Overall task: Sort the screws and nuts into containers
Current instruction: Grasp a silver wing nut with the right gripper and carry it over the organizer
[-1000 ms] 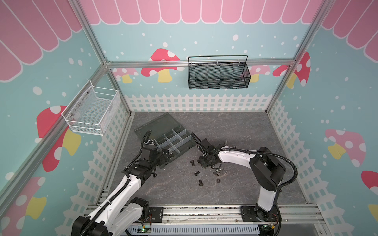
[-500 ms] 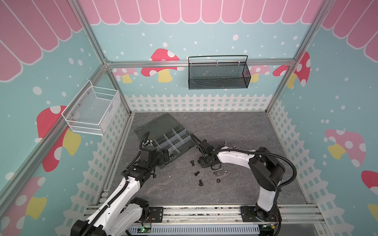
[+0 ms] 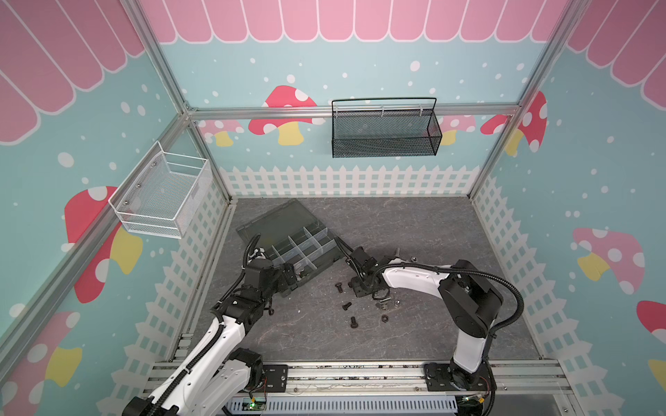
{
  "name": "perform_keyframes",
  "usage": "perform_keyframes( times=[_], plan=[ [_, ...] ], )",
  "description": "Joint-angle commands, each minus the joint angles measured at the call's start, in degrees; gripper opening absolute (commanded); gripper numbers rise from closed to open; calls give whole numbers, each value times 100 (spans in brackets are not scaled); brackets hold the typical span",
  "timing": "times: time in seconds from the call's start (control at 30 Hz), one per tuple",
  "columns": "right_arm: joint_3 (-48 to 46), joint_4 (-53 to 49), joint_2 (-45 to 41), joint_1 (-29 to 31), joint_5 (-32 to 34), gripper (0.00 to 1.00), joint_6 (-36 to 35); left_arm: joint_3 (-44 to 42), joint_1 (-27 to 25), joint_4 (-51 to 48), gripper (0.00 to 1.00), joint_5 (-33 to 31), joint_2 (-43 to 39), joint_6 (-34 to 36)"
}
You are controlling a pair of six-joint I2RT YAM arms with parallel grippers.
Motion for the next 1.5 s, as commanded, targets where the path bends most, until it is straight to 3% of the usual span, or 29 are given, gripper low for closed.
perform_keyframes(
  times=[0.0, 0.3, 0.63, 0.93, 1.2, 1.47],
  plan=[
    [339, -122, -333, 50, 152, 0, -144, -111, 43, 47, 99, -208, -115, -163],
    [1117, 563, -240, 255, -283, 0, -806, -215, 57, 23, 99, -410, -351, -420],
    [2631, 1109, 927, 550, -1176, 0, -1253, -405, 61, -315, 97, -759, -1073, -698],
    [3560, 949, 1897, 742, -1191, 0, -1532, -556, 60, -528, 95, -955, -1759, -809],
    [4014, 761, 2383, 783, -909, 0, -1601, -587, 61, -608, 95, -1106, -1808, -800],
    [4083, 531, 2557, 788, -750, 11, -1508, -598, 54, -625, 96, -1125, -1775, -791]
  ],
)
